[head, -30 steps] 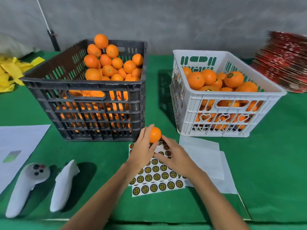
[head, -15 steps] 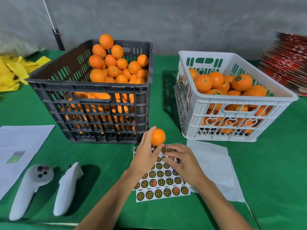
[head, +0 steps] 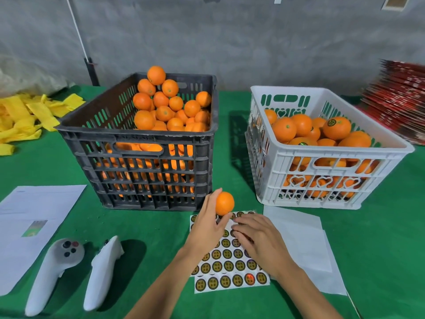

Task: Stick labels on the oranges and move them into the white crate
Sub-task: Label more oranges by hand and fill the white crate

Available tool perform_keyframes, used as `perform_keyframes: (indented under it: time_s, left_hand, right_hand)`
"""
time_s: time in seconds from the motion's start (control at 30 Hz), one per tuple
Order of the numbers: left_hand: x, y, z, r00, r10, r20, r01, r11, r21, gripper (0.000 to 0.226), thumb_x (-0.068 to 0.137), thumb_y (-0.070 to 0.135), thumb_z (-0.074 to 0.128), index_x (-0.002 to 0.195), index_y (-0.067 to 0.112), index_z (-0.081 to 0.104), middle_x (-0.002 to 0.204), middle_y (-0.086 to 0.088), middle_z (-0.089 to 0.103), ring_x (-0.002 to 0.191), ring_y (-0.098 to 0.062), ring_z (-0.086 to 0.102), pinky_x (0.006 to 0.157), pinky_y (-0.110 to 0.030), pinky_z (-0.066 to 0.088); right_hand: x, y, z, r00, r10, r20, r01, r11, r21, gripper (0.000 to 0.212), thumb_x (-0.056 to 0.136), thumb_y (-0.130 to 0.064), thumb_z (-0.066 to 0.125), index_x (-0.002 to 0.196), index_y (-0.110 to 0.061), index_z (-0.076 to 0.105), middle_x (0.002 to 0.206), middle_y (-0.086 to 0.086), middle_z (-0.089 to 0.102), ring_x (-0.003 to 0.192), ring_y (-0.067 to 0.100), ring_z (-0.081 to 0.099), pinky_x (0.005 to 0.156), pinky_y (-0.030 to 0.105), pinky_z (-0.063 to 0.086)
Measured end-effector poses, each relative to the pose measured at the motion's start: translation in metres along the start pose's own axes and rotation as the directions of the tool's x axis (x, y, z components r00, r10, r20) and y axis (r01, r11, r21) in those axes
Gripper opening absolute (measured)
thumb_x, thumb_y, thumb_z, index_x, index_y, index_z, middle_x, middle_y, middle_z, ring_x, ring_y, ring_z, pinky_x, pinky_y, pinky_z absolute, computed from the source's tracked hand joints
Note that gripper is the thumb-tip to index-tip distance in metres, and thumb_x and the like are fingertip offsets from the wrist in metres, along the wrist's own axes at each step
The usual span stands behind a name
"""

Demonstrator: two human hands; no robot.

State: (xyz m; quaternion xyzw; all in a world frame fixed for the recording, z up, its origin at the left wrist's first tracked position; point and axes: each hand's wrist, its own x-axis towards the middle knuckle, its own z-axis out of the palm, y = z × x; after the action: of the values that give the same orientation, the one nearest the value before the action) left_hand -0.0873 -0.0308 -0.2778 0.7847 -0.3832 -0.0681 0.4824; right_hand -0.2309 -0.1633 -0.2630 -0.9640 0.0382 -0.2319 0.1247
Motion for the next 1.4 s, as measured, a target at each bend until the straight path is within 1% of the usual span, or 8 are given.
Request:
perform_keyframes:
  time_s: [0.13,0.3,0.47,0.67,0.77,0.93,1.2,1.4]
  left_hand:
    - [0.001,-0.001,0.0,1.0,-0.002,-0.002,0.002,1.0,0.0,0.067,0.098,0.041,0.062,0.15,0.05,0.02,0.145,0.021,0.034,0.119,0.01,0.049,0.091,-0.01,0.041]
    - [0.001,-0.003,0.0,1.0,-0.003,-0.014,0.003,1.0,-0.009,0.067,0.098,0.039,0.063,0.149,0.05,0.02,0.143,0.022,0.034,0.117,0.022,0.044,0.081,0.005,0.039]
    - [0.001,0.0,0.0,1.0,-0.004,-0.024,0.003,0.999,-0.033,0.067,0.098,0.041,0.063,0.148,0.053,0.021,0.145,0.022,0.034,0.119,0.009,0.049,0.088,-0.005,0.042]
    - [0.0,-0.001,0.0,1.0,-0.013,-0.017,0.012,0.998,-0.057,0.067,0.097,0.046,0.063,0.147,0.057,0.02,0.145,0.024,0.034,0.12,0.002,0.053,0.088,-0.008,0.042]
    - [0.0,-0.001,0.0,1.0,-0.029,-0.012,0.028,0.997,-0.066,0.067,0.095,0.049,0.063,0.146,0.058,0.02,0.146,0.023,0.035,0.116,0.008,0.054,0.091,-0.019,0.046]
    - [-0.001,-0.001,-0.003,0.999,-0.024,-0.024,0.022,0.997,-0.079,0.066,0.096,0.05,0.062,0.147,0.057,0.021,0.145,0.027,0.034,0.115,0.013,0.053,0.091,-0.019,0.048]
    - [-0.005,0.001,-0.003,1.0,0.008,-0.022,-0.01,0.998,-0.069,0.067,0.095,0.054,0.062,0.149,0.056,0.021,0.145,0.028,0.034,0.116,0.006,0.055,0.093,-0.025,0.052]
    - [-0.006,0.0,-0.003,1.0,-0.007,-0.02,0.005,0.998,-0.056,0.067,0.095,0.055,0.061,0.148,0.057,0.02,0.145,0.029,0.032,0.115,0.011,0.052,0.09,-0.017,0.047]
  right_hand:
    - [0.0,0.004,0.001,0.98,0.158,0.118,-0.178,0.968,0.178,0.049,0.095,-0.055,0.061,0.133,-0.025,0.069,0.146,-0.013,0.055,0.136,0.008,0.046,0.119,0.031,0.03]
    - [0.003,0.006,0.006,0.961,0.244,0.134,-0.274,0.913,0.303,0.032,0.089,-0.051,0.071,0.117,-0.035,0.077,0.141,-0.023,0.055,0.135,0.004,0.042,0.118,0.032,0.028]
    - [0.004,0.002,0.009,0.949,0.292,0.121,-0.316,0.846,0.429,0.012,0.088,-0.039,0.078,0.1,-0.037,0.078,0.135,-0.028,0.057,0.131,0.0,0.042,0.117,0.038,0.028]
    - [0.0,0.009,0.003,0.914,0.311,0.261,-0.391,0.845,0.364,0.073,0.076,-0.075,0.068,0.138,-0.038,0.06,0.156,-0.024,0.038,0.146,0.005,0.027,0.125,0.037,0.02]
    - [-0.002,0.022,-0.002,0.913,0.307,0.269,-0.383,0.872,0.304,0.086,0.073,-0.082,0.061,0.145,-0.034,0.056,0.159,-0.021,0.036,0.148,0.007,0.027,0.126,0.04,0.02]
    - [0.001,0.024,-0.002,0.935,0.248,0.254,-0.308,0.921,0.236,0.068,0.081,-0.073,0.059,0.134,-0.031,0.066,0.155,-0.016,0.043,0.147,0.01,0.033,0.123,0.042,0.024]
    - [0.001,0.013,-0.001,0.956,0.276,0.102,-0.292,0.85,0.438,0.022,0.087,-0.037,0.078,0.109,-0.031,0.08,0.12,-0.028,0.067,0.121,0.0,0.055,0.111,0.035,0.039]
    - [0.002,0.004,-0.004,0.959,0.277,0.063,-0.274,0.844,0.46,0.013,0.088,-0.024,0.08,0.101,-0.027,0.08,0.109,-0.026,0.07,0.113,0.001,0.06,0.108,0.031,0.039]
